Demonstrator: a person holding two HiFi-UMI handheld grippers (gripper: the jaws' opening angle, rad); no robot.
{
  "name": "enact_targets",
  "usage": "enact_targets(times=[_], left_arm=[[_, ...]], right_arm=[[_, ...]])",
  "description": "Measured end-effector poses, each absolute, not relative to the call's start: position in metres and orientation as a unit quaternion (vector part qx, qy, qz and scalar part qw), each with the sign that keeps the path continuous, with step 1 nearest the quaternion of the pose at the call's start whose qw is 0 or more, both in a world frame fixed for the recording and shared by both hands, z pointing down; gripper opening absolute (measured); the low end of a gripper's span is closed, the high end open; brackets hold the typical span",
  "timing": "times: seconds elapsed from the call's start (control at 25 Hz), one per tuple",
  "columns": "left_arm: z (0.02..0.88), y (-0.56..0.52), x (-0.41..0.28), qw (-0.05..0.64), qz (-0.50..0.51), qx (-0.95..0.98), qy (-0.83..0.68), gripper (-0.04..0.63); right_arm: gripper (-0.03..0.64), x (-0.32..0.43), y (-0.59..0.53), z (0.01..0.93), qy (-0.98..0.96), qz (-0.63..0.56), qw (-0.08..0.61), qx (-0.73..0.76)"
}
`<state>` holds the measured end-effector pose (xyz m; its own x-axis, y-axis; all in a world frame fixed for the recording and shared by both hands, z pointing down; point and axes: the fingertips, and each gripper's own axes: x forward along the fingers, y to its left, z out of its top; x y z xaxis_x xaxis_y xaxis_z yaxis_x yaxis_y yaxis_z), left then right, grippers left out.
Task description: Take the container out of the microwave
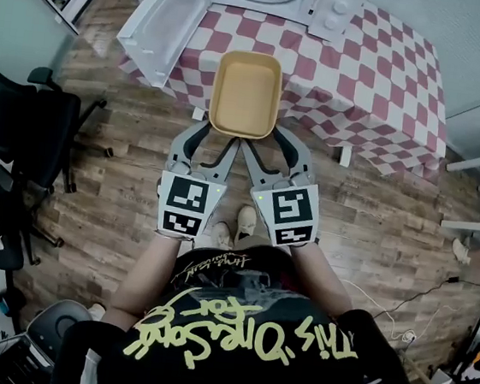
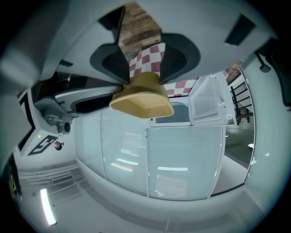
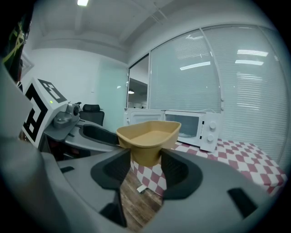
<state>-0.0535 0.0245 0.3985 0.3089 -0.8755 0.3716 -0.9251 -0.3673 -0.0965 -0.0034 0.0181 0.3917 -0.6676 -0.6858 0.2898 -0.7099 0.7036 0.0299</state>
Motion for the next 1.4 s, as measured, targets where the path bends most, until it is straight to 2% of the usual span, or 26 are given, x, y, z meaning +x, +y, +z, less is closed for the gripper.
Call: enact_targets(times=[1.4], left_arm=[[0.394,0.071,-0.062,0.045,0.180,0.836,-0.516,0.210]], right_arm=[[0.206,-0.010,0.070,0.388,-0.889,0.040,0.127,0.438]])
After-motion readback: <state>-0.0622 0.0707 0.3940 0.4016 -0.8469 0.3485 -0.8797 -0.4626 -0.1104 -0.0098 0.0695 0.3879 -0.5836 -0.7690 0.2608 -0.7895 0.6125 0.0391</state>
